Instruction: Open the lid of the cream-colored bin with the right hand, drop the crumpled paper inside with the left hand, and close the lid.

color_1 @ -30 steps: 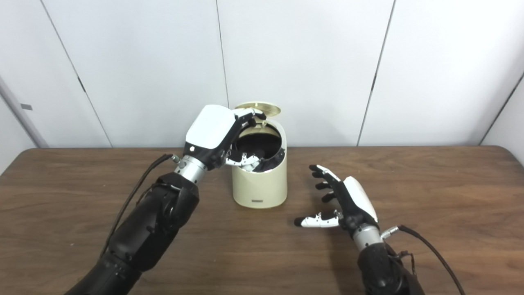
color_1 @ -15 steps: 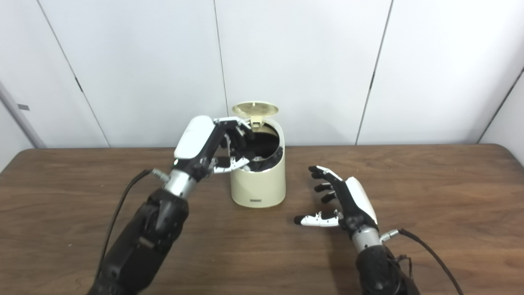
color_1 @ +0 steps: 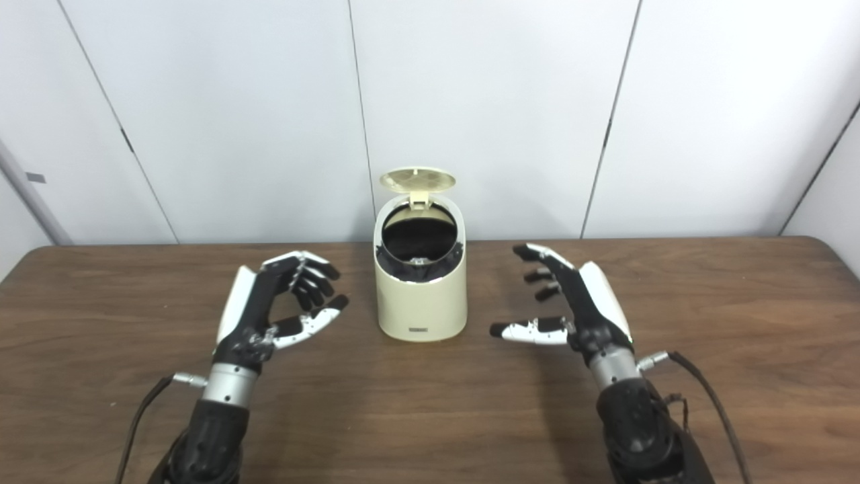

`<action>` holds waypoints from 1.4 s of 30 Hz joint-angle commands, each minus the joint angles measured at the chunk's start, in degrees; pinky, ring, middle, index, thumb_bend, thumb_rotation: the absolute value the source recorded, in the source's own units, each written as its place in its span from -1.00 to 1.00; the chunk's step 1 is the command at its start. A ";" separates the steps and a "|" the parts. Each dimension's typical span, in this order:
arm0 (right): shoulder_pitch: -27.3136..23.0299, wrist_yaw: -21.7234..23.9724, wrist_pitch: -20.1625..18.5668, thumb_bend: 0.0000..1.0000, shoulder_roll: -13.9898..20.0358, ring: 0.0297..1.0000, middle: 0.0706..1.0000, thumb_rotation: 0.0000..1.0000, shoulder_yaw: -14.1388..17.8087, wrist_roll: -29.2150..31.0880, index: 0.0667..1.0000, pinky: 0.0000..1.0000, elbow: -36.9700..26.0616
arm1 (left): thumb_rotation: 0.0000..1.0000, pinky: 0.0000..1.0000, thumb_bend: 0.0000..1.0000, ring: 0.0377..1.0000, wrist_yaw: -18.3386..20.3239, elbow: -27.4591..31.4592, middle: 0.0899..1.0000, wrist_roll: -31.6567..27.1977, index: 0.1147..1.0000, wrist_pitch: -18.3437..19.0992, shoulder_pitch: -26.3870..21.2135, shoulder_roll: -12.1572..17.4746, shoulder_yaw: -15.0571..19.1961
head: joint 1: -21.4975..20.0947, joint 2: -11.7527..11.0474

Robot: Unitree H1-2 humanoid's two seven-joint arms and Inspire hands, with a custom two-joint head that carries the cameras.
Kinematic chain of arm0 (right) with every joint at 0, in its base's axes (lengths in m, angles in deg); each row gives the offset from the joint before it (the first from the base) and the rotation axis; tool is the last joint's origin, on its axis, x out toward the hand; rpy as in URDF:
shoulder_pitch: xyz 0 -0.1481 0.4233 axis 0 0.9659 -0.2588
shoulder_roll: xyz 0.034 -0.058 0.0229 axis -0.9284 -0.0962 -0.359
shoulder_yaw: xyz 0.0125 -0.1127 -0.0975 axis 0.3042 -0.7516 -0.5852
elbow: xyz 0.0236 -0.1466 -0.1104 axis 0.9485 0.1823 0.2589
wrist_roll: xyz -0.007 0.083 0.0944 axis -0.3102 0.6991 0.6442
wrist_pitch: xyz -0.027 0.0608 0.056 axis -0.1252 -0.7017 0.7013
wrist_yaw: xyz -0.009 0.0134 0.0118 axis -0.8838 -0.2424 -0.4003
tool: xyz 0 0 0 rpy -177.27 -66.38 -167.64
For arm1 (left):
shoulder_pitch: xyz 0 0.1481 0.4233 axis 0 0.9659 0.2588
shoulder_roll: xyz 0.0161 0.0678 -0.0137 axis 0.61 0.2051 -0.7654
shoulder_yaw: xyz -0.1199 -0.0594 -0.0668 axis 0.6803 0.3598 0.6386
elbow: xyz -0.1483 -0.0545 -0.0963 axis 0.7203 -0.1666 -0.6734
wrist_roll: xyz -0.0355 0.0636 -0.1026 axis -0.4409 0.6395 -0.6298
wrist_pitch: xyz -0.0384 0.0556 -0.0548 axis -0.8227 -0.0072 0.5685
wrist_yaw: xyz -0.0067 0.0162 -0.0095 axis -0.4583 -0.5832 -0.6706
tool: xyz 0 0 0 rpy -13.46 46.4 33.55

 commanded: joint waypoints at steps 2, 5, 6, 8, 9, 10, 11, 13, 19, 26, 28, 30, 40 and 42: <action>-3.50 0.85 2.65 0.36 1.49 0.50 0.66 -0.65 0.27 0.56 0.61 0.25 -3.00 | -1.00 -0.22 0.03 -0.05 0.68 2.14 -0.12 -2.55 -0.13 0.55 0.35 -0.29 1.30 | -0.12 -0.30; -4.86 2.07 2.14 0.33 2.03 0.53 0.68 -0.58 0.19 0.74 0.64 0.30 -3.95 | -1.00 -0.13 0.03 0.06 1.12 1.55 -0.10 -3.02 -0.14 0.86 1.25 -0.29 1.68 | -0.37 -1.19; -5.43 2.67 1.49 0.33 2.23 0.55 0.69 -0.57 0.09 0.61 0.65 0.32 -4.39 | -1.00 -0.10 0.03 0.09 1.34 1.26 -0.10 -3.38 -0.14 0.92 1.51 -0.32 1.82 | -0.43 -1.56; -6.69 4.16 0.14 0.33 2.88 0.58 0.72 -0.52 -0.40 -0.14 0.67 0.36 -5.41 | -0.92 -0.03 0.01 0.16 1.80 0.58 0.18 -4.19 -0.14 0.74 1.98 -0.28 2.08 | -0.38 -1.99; -7.50 4.79 -0.14 0.32 3.28 0.60 0.74 -0.49 -0.64 -0.60 0.68 0.38 -5.64 | -0.90 0.00 0.01 0.18 1.98 0.23 0.25 -4.25 -0.14 0.69 2.21 -0.20 2.10 | -0.33 -2.10; -8.28 5.21 -0.25 0.33 3.60 0.60 0.75 -0.47 -0.80 -1.09 0.69 0.36 -5.72 | -0.89 0.01 0.01 0.19 2.13 -0.06 0.28 -4.25 -0.14 0.77 2.36 -0.15 2.10 | -0.33 -2.18; -9.02 5.74 -0.60 0.35 3.84 0.60 0.74 -0.45 -0.90 -1.40 0.69 0.34 -5.84 | -0.89 0.02 0.01 0.19 2.19 -0.26 0.29 -4.13 -0.13 1.08 2.44 -0.18 2.06 | -0.33 -2.26; -10.48 7.04 -1.48 0.36 4.43 0.61 0.73 -0.39 -1.14 -1.73 0.71 0.35 -6.14 | -0.88 0.04 0.01 0.20 2.20 -0.52 0.31 -3.99 -0.13 1.82 2.52 -0.34 2.07 | -0.33 -2.26; -14.51 9.70 -2.64 0.43 5.69 0.64 0.76 -0.35 -2.20 -3.42 0.74 0.37 -6.10 | -0.90 0.07 0.29 0.21 2.18 -1.14 0.32 -3.94 0.35 2.83 2.50 -0.80 2.03 | -0.39 -2.32; -19.17 12.52 -4.45 0.44 6.32 0.64 0.78 -0.30 -3.90 -5.54 0.76 0.39 -5.21 | -0.93 0.03 0.30 0.19 1.67 -2.28 0.29 -3.39 0.33 2.23 2.29 -1.87 1.37 | -0.16 -2.23; -19.84 13.11 -5.12 0.43 6.49 0.66 0.80 -0.27 -4.33 -6.16 0.77 0.41 -5.12 | -0.99 0.01 0.29 0.17 1.51 -2.42 0.29 -3.36 0.33 2.20 2.28 -2.14 1.40 | -0.16 -2.23; -20.54 13.40 -5.36 0.43 6.50 0.67 0.80 -0.29 -4.50 -6.38 0.78 0.40 -4.73 | -0.99 0.00 0.29 0.17 1.44 -2.74 0.28 -3.20 0.32 1.86 2.29 -2.23 1.38 | -0.16 -2.23; -23.82 15.45 -4.44 0.48 7.51 0.69 0.78 -0.34 -6.62 -8.76 0.75 0.42 -2.58 | -0.95 0.02 0.31 0.18 1.73 -2.85 0.29 -2.78 0.32 2.58 2.28 -2.82 1.32 | -0.17 -1.76; -24.33 16.70 -5.18 0.47 7.57 0.69 0.79 -0.34 -7.51 -9.74 0.75 0.42 -2.94 | -0.96 0.01 0.32 0.18 1.53 -2.86 0.29 -2.68 0.32 2.52 2.21 -2.96 1.39 | -0.10 -1.61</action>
